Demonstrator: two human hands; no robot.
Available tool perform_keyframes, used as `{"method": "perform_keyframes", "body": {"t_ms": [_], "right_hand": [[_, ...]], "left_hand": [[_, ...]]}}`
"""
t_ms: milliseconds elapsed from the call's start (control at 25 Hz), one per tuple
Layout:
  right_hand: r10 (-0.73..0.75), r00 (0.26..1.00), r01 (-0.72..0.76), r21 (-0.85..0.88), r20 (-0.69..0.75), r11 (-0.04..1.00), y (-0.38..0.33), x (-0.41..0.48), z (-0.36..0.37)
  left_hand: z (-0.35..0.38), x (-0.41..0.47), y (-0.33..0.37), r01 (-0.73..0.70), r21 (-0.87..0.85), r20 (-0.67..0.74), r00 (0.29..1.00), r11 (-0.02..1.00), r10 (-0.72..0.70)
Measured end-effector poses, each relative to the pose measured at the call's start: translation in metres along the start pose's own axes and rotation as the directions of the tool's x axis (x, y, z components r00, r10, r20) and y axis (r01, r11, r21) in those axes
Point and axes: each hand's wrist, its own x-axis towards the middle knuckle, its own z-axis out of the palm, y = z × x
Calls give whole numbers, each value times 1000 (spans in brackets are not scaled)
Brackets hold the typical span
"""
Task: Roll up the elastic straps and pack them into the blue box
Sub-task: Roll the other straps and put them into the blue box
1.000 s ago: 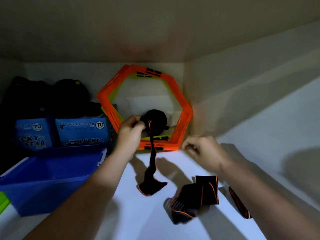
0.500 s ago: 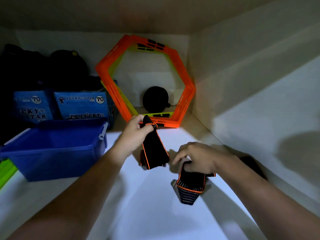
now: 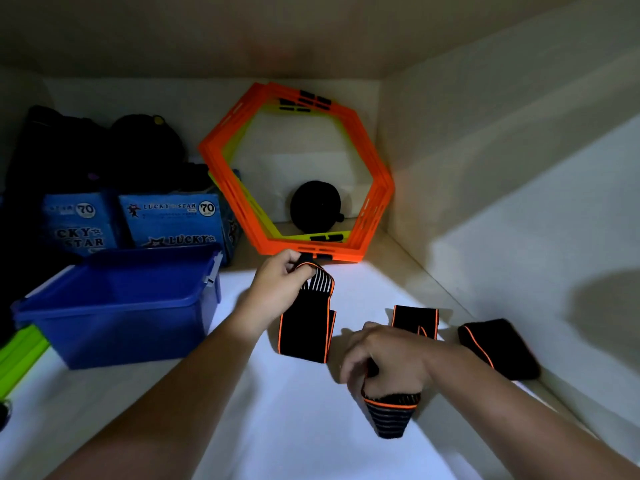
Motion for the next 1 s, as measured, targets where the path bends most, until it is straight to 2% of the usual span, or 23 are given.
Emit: {"method": "perform_keyframes", "body": {"t_ms": [240,400,520,640,760,1000], "right_hand": [[11,1000,-11,-14,18,1000,2,-8,2],[7,979,-8,-6,-203,1000,-7,-2,-14],[31,928,6,99,-372,995,-21,5,-34],[15,826,47,95,-563,994,-37,16,-58],[44,705,12,73,-708,997,-49,28,-84],[130,472,-133,75,-872,988,-64,42,-118]], "left_hand": [[-6,-4,4,36,-22,10,999,999,-36],[-8,-7,9,-4,-7,51,999,1000,4],[-6,-5,19,-28,-22,5,1000,999,28],[-6,-3,30,-65,-80,-65,996,995,60],[-7,0,44,-67,-166,-92,994,984,52],[-14,-9,80,-20,-331,-42,999,943,7]]}}
